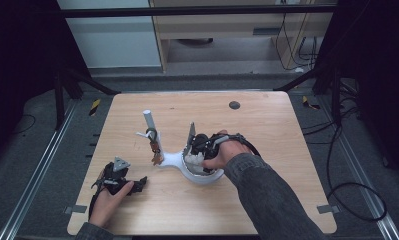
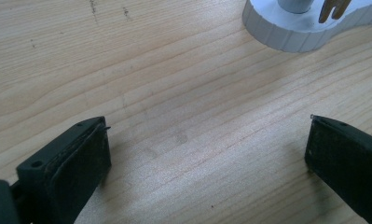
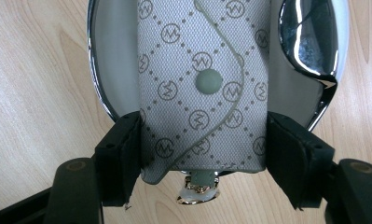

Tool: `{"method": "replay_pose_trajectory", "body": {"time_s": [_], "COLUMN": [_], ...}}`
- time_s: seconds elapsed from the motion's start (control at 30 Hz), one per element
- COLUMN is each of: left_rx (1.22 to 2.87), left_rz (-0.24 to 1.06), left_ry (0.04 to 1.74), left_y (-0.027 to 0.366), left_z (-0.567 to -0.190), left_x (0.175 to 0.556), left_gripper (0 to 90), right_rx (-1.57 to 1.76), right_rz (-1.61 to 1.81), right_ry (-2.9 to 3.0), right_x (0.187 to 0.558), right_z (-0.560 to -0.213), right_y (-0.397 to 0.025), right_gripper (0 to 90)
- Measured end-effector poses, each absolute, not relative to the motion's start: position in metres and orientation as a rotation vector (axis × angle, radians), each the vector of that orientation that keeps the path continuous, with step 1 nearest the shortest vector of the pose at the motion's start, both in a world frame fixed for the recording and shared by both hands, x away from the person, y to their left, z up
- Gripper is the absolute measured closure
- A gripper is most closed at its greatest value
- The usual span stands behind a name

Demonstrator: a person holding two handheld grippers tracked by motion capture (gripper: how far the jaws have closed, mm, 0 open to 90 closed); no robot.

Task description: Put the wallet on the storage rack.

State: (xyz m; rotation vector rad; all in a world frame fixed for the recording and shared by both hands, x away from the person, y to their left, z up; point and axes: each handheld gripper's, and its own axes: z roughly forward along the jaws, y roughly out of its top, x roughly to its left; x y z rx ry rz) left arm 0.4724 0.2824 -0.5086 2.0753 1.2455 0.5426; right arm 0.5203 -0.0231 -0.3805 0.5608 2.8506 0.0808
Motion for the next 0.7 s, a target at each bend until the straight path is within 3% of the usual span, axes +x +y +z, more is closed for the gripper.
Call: {"method": "replay_pose_trajectory", "body": {"time_s": [0.7], "left_rx": [2.078], "left_rz": [0.542], "left_ry": [1.242], "left_y": [0.2823], "left_z": [-0.5085], "left_x": [0.4725], "left_gripper": [0.0], "right_rx": [0.570], "right_rz": [0.080], "right_ry": [2.862], "right_x": [0.5239], "right_z": [-0.3842], "right_y": [-0.0214], "right_gripper": [31.5]}}
